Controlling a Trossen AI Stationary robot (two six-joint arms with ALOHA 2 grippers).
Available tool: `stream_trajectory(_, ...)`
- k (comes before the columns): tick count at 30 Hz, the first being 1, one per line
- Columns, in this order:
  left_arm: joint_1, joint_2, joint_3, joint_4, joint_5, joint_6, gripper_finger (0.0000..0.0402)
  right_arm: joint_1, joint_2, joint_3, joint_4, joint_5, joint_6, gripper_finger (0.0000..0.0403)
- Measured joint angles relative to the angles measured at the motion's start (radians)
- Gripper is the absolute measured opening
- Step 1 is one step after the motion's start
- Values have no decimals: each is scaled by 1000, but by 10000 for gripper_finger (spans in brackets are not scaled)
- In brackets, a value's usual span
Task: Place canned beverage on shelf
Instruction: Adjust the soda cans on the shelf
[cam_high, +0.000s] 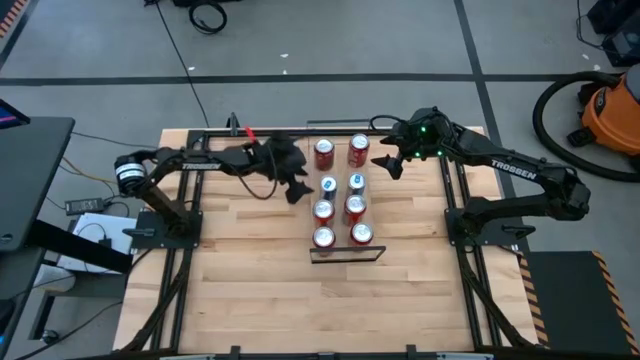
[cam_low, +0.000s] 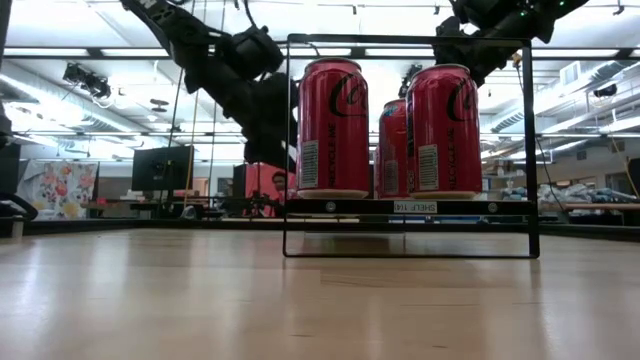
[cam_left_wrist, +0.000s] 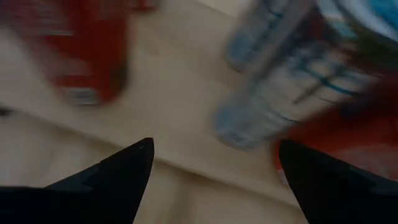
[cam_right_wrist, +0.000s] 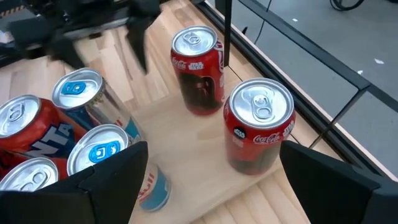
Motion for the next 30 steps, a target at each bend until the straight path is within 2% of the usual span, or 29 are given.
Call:
stream_trajectory(10,-137,42,0,6,1,1,356,6,0,0,0,-6,2,375)
stream_trajectory(15,-145,56,0,35,-82,-1,356,11,0,0,0,-10,11,375)
stream_trajectory(30,-132,70,1,144,-102,-51,356,23,0,0,8,-5,18,375)
